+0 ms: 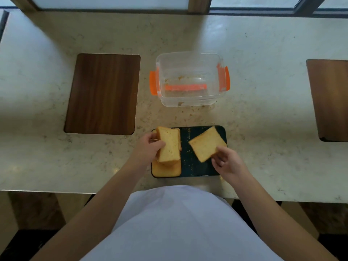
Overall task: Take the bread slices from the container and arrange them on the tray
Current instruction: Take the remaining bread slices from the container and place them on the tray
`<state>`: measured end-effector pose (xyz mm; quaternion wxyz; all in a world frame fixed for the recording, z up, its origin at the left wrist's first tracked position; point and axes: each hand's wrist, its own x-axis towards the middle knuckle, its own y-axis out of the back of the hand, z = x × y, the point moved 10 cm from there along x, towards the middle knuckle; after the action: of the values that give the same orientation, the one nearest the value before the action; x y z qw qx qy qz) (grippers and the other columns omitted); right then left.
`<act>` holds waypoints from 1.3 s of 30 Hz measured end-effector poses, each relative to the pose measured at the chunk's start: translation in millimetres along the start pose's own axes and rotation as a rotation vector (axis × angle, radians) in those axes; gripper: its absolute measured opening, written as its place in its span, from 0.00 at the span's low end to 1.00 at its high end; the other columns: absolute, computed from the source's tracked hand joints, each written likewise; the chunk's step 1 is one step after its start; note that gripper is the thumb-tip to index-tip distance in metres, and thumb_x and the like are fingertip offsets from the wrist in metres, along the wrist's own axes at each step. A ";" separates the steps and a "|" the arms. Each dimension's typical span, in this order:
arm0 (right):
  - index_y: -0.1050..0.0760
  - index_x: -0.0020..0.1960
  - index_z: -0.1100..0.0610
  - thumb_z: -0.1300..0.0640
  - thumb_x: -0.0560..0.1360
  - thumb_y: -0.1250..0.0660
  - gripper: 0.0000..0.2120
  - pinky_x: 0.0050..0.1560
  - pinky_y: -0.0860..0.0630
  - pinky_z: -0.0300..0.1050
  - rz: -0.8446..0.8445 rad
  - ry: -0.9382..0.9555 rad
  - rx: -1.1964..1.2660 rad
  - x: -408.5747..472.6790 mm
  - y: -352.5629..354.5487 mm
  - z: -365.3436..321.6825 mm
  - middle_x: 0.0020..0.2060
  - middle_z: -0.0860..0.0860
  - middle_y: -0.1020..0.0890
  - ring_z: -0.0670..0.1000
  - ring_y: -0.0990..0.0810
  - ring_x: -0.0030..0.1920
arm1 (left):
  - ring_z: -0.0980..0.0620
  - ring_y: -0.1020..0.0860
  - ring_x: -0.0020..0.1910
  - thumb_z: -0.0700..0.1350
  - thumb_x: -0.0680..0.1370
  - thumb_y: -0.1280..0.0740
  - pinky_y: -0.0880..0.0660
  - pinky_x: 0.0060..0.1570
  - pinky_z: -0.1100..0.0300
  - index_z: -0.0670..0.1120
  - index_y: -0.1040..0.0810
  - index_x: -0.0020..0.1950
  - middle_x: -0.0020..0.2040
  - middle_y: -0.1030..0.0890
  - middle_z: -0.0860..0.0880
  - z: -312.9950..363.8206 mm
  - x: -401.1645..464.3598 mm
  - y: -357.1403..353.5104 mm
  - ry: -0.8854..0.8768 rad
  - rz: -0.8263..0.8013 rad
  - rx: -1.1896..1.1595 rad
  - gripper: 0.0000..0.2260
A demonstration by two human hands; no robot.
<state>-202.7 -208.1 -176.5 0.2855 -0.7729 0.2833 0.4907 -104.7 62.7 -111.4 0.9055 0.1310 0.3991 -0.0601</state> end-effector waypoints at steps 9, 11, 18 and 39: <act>0.23 0.53 0.61 0.59 0.77 0.28 0.08 0.41 0.22 0.41 0.166 -0.066 0.084 3.0 13.0 5.5 0.46 0.55 0.20 0.50 0.21 0.44 | 0.44 0.18 0.57 0.40 0.80 0.33 0.20 0.57 0.42 0.44 0.25 0.66 0.60 0.19 0.42 5.4 1.7 -22.2 0.054 -0.097 -0.121 0.15; 0.23 0.52 0.63 0.61 0.77 0.28 0.07 0.43 0.20 0.43 0.158 -0.055 0.156 3.0 8.3 6.7 0.47 0.57 0.19 0.51 0.19 0.46 | 0.44 0.18 0.57 0.40 0.80 0.33 0.20 0.57 0.43 0.45 0.25 0.64 0.60 0.19 0.43 9.2 3.3 -25.6 0.044 -0.101 -0.119 0.13; 0.26 0.61 0.66 0.63 0.80 0.33 0.11 0.42 0.18 0.47 0.130 -0.004 0.324 3.2 -4.7 6.4 0.52 0.62 0.19 0.57 0.17 0.51 | 0.45 0.18 0.57 0.41 0.80 0.33 0.20 0.56 0.42 0.45 0.26 0.67 0.59 0.19 0.44 11.1 3.1 -34.4 0.016 -0.116 -0.064 0.15; 0.23 0.62 0.61 0.60 0.79 0.33 0.12 0.45 0.19 0.47 0.054 0.066 -0.114 -9.2 2.7 13.7 0.57 0.57 0.17 0.55 0.16 0.55 | 0.41 0.18 0.56 0.31 0.76 0.32 0.16 0.44 0.50 0.49 0.31 0.66 0.62 0.22 0.40 -31.5 -5.2 -77.8 0.170 -0.241 -0.270 0.23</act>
<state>-216.1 -198.6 -173.3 0.2183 -0.7958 0.2847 0.4878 -147.1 -2.9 -142.7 0.8642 -0.0355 0.4912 -0.1027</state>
